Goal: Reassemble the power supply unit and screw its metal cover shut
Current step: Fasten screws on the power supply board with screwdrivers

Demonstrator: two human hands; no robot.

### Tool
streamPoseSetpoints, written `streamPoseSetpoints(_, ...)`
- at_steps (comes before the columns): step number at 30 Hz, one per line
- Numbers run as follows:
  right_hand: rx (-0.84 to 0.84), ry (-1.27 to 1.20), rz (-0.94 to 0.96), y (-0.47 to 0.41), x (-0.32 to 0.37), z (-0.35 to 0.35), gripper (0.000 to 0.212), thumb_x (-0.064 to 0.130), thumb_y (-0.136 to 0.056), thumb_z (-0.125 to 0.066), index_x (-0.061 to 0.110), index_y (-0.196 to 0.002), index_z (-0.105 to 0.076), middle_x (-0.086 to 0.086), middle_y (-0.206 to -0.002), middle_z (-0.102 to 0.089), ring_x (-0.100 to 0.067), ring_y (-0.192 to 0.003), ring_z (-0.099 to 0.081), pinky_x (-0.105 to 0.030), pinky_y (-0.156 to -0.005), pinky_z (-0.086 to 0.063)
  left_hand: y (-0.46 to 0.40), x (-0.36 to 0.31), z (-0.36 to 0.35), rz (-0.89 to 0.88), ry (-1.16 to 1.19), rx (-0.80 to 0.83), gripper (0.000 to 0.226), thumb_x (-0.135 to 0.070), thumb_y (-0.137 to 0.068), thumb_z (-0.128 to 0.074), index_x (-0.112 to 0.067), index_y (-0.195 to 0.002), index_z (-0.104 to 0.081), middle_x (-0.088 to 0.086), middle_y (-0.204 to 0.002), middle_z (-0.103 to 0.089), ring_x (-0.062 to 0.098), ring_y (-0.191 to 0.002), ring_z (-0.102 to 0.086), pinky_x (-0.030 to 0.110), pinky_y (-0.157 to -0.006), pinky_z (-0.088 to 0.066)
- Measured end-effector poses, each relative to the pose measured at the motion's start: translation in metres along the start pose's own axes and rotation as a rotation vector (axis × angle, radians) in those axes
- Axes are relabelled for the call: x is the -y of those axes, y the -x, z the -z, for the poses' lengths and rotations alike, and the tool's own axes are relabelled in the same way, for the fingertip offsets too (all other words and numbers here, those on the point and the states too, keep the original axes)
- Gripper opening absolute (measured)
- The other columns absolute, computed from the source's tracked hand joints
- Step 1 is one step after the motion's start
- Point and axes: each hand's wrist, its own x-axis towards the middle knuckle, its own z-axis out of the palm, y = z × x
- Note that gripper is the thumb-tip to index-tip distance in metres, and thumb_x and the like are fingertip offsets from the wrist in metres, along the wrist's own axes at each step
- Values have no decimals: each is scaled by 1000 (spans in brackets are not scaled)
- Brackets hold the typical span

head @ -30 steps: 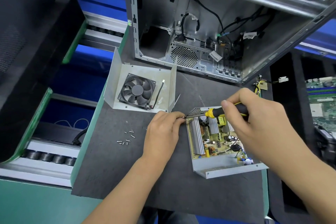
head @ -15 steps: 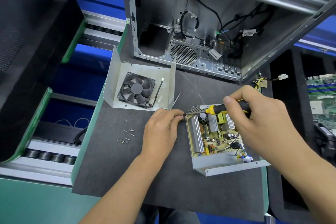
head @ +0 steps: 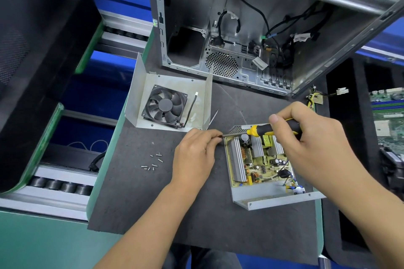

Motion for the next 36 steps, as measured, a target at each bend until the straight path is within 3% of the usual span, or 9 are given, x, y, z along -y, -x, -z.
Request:
streamPoseSetpoints(19,-2,-5,10,2,-1,1,18,30,-96,-55,21,-80,-57,8,-64,-60,-10,-42,-40,-14,-47,-33,0,2,-1,6,-4,-25,6,-6,-89,-72,-9,-91,-76,-2,-81,-71,19,-76,-62,34,-70,-52)
streamPoseSetpoints(27,-3,2,40,4,0,1,18,27,-96,-55,18,-81,-57,6,-64,-59,-11,-44,-41,-17,-48,-34,2,3,-3,5,-29,-22,5,-8,-89,-72,-10,-91,-76,-1,-77,-69,21,-75,-62,41,-65,-55)
streamPoseSetpoints(36,17,27,99,5,3,2,21,32,-95,-52,17,-82,-57,0,-55,-53,-11,-46,-42,-16,-48,-33,2,-1,-2,10,-23,-21,6,-9,-88,-73,-10,-93,-77,-1,-75,-68,19,-72,-61,39,-63,-55)
